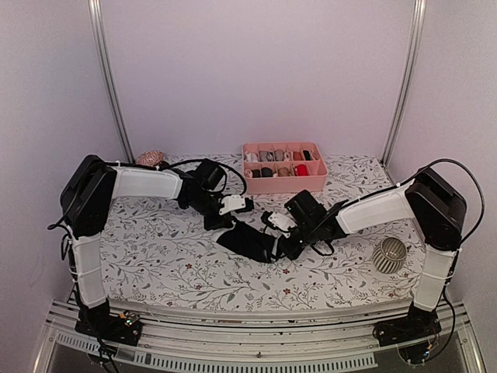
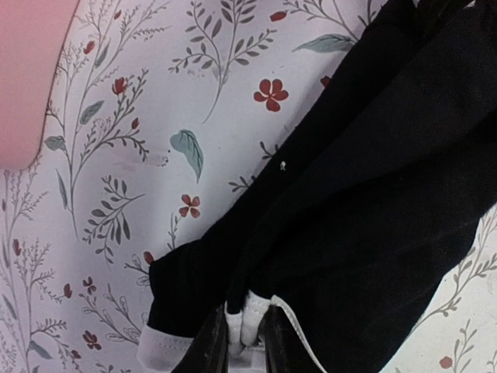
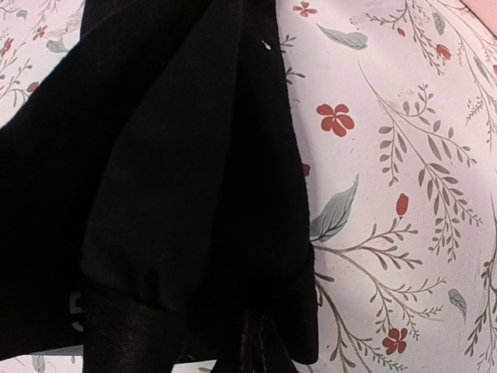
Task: Roll the underwear
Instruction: Fold the underwear at the center of the board.
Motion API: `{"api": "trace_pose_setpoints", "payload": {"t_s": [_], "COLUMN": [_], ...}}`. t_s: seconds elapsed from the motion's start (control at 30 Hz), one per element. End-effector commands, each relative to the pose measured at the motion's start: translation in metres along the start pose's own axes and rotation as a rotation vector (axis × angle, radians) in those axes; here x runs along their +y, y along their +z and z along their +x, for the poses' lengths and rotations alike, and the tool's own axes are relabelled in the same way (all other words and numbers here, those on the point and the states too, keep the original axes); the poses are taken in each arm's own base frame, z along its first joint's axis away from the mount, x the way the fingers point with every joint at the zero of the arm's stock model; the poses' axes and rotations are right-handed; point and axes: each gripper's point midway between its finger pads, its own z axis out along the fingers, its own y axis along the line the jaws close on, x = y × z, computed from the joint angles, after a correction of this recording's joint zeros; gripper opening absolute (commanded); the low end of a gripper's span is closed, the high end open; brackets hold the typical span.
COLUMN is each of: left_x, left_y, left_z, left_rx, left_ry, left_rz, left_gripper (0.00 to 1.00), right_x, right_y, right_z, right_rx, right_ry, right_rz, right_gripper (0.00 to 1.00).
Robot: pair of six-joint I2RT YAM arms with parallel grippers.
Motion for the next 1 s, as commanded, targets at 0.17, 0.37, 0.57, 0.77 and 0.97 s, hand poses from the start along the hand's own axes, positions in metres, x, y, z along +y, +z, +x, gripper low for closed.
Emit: {"api": "trace_pose_setpoints", "payload": {"t_s": [0.17,0.37,0.57,0.77,0.97], "left_x": [0.000,0.007,0.009,0.010,0.011], "left_y": [0.007,0.013,0.014,0.017,0.018], "left_z": [0.007,0.007,0.007,0.008,0.009], "left_rx": [0.032,0.040,0.043,0.048,0.054], "left_ry": [-0.057,-0.092,-0.093,-0.094,-0.096], "left_rz": [0.025,0.003,-0.004,-0.004,-0.006], "left_gripper": [0.23,0.25,0.26,0.29,0.30], "right_x": [-0.012,-0.022,-0.032,0.033,0.106], "right_y": [-0.019,-0.038,-0.072,-0.121,-0.111], "right_z": [-0.003,-0.010,-0.025,-0.064,-0.077], "right_rx": [-0.030,-0.066,-0.155,-0.389,-0.398], "right_ry": [0.011,0.023,0.030,-0.158,-0.382], "right_rz": [0.068,0.136,0.213,0.034,-0.099], "right_gripper": [0.05,0.11,0.13,0.13,0.13]}}
